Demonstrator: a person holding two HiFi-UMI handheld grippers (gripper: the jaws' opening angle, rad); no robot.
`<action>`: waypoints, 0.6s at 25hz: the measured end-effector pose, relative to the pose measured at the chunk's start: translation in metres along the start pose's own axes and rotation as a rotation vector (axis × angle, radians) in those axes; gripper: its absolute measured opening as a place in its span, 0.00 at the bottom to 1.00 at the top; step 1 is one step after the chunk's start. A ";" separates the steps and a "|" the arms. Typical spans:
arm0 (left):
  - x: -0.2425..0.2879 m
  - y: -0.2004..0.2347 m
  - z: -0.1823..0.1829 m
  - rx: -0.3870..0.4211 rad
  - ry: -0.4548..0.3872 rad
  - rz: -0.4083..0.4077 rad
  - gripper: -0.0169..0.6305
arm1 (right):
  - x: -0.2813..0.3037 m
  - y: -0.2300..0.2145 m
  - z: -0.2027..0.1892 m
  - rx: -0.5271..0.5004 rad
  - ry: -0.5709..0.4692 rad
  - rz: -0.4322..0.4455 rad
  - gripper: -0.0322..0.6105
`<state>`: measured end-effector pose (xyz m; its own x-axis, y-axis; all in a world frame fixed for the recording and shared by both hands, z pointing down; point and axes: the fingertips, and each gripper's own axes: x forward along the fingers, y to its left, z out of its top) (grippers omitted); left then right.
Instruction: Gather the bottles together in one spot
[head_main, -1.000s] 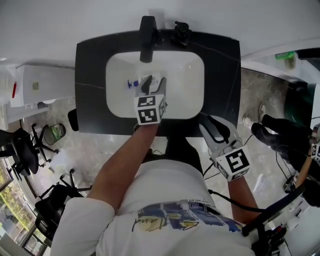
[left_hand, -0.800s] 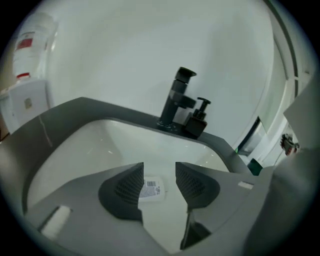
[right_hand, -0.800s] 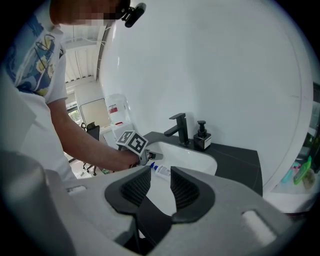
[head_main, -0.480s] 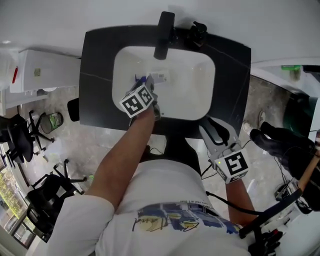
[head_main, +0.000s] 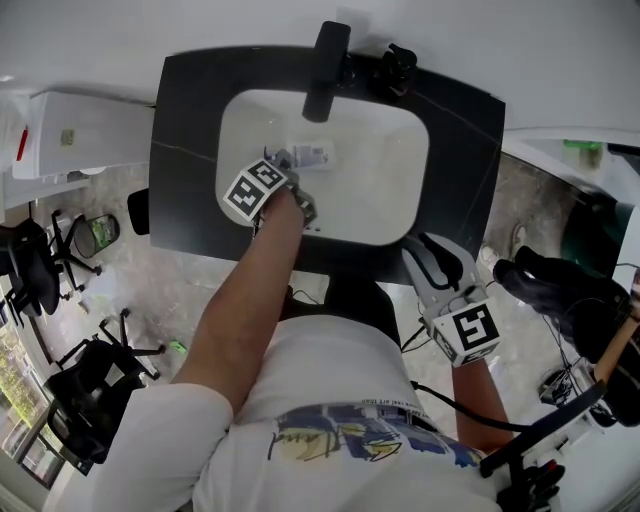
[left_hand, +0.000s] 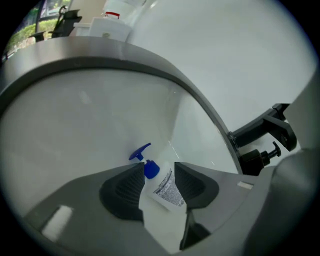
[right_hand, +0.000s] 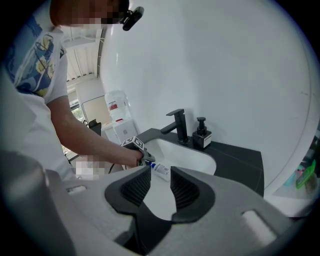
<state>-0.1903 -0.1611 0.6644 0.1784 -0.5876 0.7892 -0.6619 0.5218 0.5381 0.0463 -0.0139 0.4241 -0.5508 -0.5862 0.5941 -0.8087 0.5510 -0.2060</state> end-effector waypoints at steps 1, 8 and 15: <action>0.003 0.004 -0.001 -0.031 -0.001 0.008 0.32 | 0.000 -0.003 0.000 0.000 0.002 0.001 0.24; 0.025 0.025 0.005 -0.205 -0.011 0.037 0.31 | 0.000 -0.015 -0.005 0.012 0.029 0.002 0.24; 0.043 0.030 0.006 -0.235 0.006 0.022 0.25 | -0.006 -0.023 -0.022 0.032 0.062 -0.010 0.24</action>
<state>-0.2064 -0.1746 0.7128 0.1705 -0.5711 0.8030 -0.4785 0.6644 0.5741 0.0728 -0.0097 0.4419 -0.5293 -0.5530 0.6435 -0.8209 0.5256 -0.2235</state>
